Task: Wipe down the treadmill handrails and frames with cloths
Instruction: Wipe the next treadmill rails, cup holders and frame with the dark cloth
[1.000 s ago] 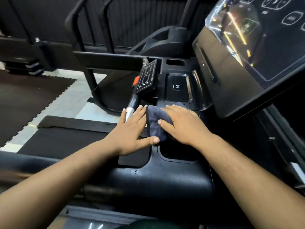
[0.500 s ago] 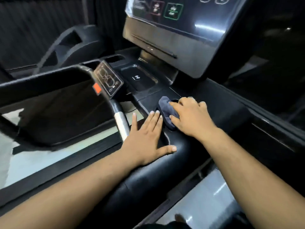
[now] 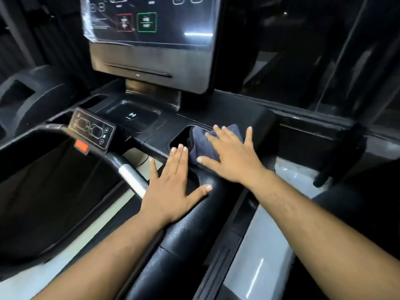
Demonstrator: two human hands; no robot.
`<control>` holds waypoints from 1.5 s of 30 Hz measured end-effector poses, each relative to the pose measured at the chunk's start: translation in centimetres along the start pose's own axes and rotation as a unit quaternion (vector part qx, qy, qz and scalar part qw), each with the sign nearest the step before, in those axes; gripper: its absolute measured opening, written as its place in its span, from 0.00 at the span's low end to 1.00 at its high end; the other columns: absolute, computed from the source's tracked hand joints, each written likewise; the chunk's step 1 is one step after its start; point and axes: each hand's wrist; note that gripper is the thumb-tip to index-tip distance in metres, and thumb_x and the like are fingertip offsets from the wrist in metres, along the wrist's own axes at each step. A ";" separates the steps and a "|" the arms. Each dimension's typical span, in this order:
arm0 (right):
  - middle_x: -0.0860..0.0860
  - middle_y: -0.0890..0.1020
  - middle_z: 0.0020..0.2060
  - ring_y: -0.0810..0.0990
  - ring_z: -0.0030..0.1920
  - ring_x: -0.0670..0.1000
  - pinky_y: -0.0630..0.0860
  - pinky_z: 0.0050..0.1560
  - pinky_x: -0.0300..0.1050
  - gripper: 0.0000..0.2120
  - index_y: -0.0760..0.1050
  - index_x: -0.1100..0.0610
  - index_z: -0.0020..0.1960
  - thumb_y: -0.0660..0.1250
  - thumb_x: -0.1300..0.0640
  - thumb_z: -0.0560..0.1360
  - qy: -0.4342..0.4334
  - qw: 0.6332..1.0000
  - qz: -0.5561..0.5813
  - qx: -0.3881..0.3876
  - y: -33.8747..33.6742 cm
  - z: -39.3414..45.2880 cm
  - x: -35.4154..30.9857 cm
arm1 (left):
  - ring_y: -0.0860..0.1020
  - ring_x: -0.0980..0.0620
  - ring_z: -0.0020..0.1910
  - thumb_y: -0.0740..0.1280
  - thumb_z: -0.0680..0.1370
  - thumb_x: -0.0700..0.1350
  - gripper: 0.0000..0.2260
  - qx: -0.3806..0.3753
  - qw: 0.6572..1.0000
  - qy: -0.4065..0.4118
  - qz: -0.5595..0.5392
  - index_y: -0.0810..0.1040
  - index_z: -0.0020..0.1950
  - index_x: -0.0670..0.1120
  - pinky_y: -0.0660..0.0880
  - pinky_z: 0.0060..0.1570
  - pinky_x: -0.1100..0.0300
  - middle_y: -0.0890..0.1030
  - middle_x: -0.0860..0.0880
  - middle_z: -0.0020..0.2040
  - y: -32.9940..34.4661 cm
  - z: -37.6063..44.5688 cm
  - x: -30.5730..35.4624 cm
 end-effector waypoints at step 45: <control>0.51 0.50 0.84 0.40 0.83 0.55 0.36 0.70 0.83 0.34 0.56 0.48 0.82 0.49 0.33 0.81 0.277 0.954 0.048 0.108 2.1 -4.1 -3.1 | 0.32 0.56 0.81 0.39 0.67 0.84 0.56 -0.022 0.998 0.057 -0.024 0.37 0.84 0.49 0.35 0.79 0.44 0.34 0.53 0.83 -0.1 -6.2 1.0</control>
Point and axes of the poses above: each hand's wrist, its own z-axis towards the middle knuckle, its own y-axis out of the palm, x = y × z
